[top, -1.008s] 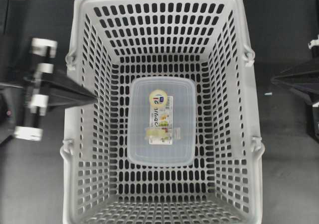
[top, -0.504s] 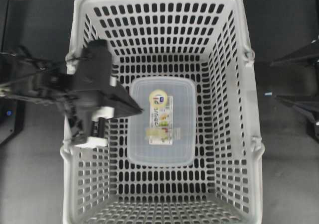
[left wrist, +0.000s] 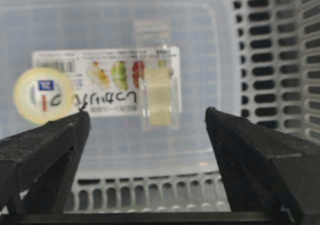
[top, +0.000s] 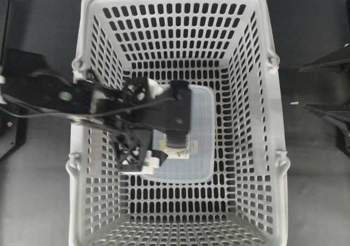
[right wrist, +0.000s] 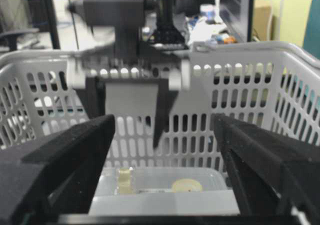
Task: Pick up the tape dispenser from the shopping basket with the left arm.
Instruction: 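Lower the left gripper and close it around the tape dispenser, then lift the held tape dispenser upward out of the basket with the left gripper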
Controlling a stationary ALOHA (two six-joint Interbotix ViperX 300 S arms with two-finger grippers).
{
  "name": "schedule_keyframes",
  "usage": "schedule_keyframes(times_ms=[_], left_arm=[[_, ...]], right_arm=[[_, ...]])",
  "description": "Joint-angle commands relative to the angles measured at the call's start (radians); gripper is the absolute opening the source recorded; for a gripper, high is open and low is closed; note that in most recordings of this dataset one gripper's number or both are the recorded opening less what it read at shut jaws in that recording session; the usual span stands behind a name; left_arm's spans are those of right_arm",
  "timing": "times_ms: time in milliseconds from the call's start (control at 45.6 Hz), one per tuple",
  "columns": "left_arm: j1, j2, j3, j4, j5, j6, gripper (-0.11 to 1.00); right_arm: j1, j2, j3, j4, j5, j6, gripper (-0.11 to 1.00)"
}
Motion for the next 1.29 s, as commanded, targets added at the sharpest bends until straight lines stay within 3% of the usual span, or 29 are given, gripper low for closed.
schedule_keyframes(times_ms=[0,460,548,701,1051,1271], left_arm=[[0.003,0.037,-0.029,0.003,-0.002,-0.002,0.89],[-0.012,0.141,-0.044,0.003,0.000,-0.046,0.85],[-0.017,0.137,-0.052,0.003,0.005,-0.040,0.70],[-0.018,0.107,-0.083,0.003,0.031,-0.035,0.27],[-0.015,-0.006,-0.331,0.003,0.293,-0.031,0.28],[-0.012,-0.031,-0.393,0.005,0.336,-0.026,0.28]], right_arm=[[0.008,0.000,-0.021,0.003,-0.003,0.002,0.76],[0.012,-0.012,-0.015,0.003,-0.003,0.002,0.76],[0.012,-0.012,-0.014,0.005,-0.002,0.002,0.76],[0.012,-0.012,-0.011,0.003,-0.003,0.002,0.76],[0.012,-0.017,-0.011,0.003,-0.003,0.002,0.76],[0.014,-0.020,-0.011,0.005,-0.003,0.002,0.76]])
